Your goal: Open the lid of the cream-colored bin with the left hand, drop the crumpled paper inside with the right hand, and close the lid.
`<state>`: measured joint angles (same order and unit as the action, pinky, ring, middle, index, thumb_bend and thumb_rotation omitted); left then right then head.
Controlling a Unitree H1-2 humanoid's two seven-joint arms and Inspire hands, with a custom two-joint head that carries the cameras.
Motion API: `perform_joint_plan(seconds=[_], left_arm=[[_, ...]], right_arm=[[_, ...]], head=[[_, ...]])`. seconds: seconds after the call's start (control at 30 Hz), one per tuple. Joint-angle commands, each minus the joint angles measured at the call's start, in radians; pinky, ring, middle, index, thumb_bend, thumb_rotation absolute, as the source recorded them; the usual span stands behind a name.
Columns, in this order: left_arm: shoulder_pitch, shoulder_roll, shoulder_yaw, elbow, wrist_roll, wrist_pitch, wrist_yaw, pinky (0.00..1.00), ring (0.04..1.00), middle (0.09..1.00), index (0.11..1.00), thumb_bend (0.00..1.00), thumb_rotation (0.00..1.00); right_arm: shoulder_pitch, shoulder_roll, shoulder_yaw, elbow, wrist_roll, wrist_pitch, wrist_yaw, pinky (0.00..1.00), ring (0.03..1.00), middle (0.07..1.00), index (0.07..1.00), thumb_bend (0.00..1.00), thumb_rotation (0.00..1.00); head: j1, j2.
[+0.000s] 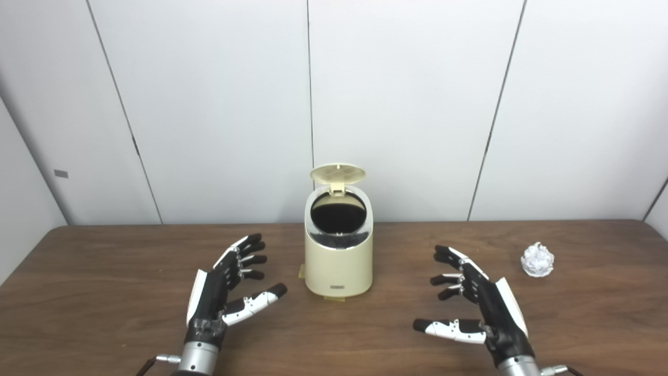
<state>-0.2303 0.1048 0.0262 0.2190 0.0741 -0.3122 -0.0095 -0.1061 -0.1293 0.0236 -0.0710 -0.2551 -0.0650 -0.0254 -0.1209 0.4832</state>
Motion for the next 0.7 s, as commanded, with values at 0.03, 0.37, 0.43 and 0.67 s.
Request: perform_joint_plan(seconds=[0.03,0.37,0.43,0.67], left_arm=[[0.005,0.003,-0.011,0.016,0.002,-0.023,-0.004,0.63,0.749,0.805,0.859,0.81,0.16],[-0.006,0.039,-0.003,0.061,0.005,-0.058,-0.002,0.65,0.764,0.811,0.855,0.80,0.13],[-0.007,0.044,-0.001,0.065,0.004,-0.052,-0.003,0.67,0.766,0.812,0.860,0.79,0.13],[-0.013,0.062,0.006,0.096,-0.015,-0.065,-0.012,0.70,0.777,0.822,0.877,0.78,0.12]], right_arm=[[-0.052,-0.070,-0.015,-0.084,-0.045,0.054,0.028,0.50,0.625,0.767,0.808,0.78,0.12],[-0.176,-0.262,-0.064,-0.161,-0.191,0.305,0.100,0.50,0.604,0.696,0.759,0.80,0.10],[-0.197,-0.287,-0.080,-0.157,-0.193,0.322,0.105,0.54,0.646,0.715,0.749,0.81,0.05],[-0.260,-0.380,-0.085,-0.168,-0.338,0.415,0.103,0.55,0.670,0.720,0.732,0.84,0.01]], head=[[-0.041,-0.004],[-0.197,-0.041],[-0.220,-0.046],[-0.279,-0.059]])
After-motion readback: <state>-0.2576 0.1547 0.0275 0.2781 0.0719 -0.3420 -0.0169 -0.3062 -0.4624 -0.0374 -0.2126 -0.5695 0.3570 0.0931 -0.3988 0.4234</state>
